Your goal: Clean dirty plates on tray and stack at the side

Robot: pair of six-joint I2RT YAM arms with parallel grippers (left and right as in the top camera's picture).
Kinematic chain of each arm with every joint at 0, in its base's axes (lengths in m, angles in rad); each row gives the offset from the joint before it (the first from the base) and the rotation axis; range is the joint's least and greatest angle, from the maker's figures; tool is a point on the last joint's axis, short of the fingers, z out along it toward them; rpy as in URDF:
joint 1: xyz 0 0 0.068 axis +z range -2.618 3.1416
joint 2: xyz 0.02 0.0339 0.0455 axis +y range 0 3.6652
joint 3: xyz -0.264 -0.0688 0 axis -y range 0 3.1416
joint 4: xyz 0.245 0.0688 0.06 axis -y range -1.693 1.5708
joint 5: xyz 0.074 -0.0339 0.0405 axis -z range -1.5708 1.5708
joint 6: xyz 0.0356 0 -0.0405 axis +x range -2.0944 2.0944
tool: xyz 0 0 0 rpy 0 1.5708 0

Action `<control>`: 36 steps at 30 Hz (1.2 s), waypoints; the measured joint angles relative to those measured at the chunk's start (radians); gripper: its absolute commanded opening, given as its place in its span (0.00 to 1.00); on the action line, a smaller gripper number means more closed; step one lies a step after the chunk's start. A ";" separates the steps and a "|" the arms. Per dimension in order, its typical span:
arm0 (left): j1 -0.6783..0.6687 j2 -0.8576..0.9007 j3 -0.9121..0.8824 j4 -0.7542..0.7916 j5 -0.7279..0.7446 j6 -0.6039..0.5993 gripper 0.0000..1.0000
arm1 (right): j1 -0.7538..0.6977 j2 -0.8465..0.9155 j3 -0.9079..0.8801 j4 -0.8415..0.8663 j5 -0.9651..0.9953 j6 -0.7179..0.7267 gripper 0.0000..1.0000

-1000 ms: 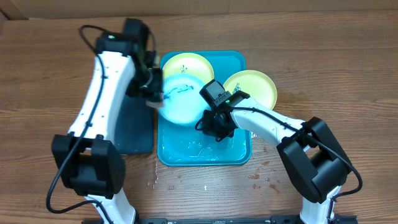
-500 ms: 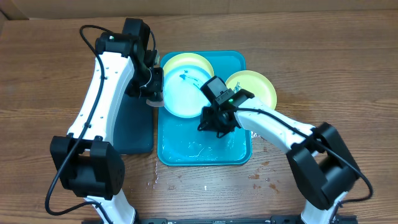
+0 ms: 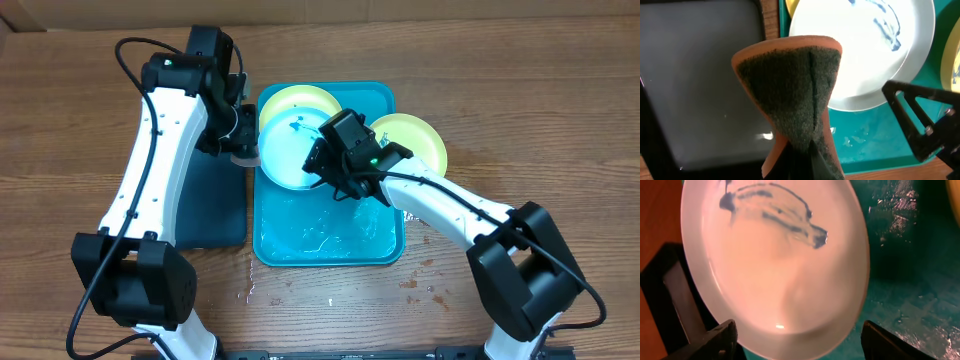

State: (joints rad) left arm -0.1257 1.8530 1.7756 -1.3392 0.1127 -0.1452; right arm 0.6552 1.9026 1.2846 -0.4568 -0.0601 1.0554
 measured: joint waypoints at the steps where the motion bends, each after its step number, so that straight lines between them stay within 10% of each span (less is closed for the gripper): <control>1: 0.002 0.000 0.000 0.000 0.000 0.000 0.04 | 0.000 0.010 0.000 0.001 0.005 0.013 0.66; 10: 0.002 0.000 0.000 0.000 0.000 0.015 0.04 | 0.000 0.092 0.003 -0.156 -0.029 0.068 0.04; 26: 0.002 0.000 0.000 -0.014 0.000 0.026 0.04 | -0.019 0.018 0.011 -0.410 -0.040 -0.461 0.04; 29: 0.002 0.000 0.000 -0.015 0.000 0.027 0.04 | -0.019 0.018 0.011 -0.426 -0.035 -0.660 0.36; 36: 0.002 0.000 0.000 -0.016 0.000 0.037 0.04 | -0.027 0.018 0.011 -0.410 0.053 -0.791 0.46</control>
State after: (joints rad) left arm -0.1234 1.8530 1.7752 -1.3552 0.1131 -0.1081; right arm 0.6281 1.9202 1.2957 -0.8669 -0.0071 0.2646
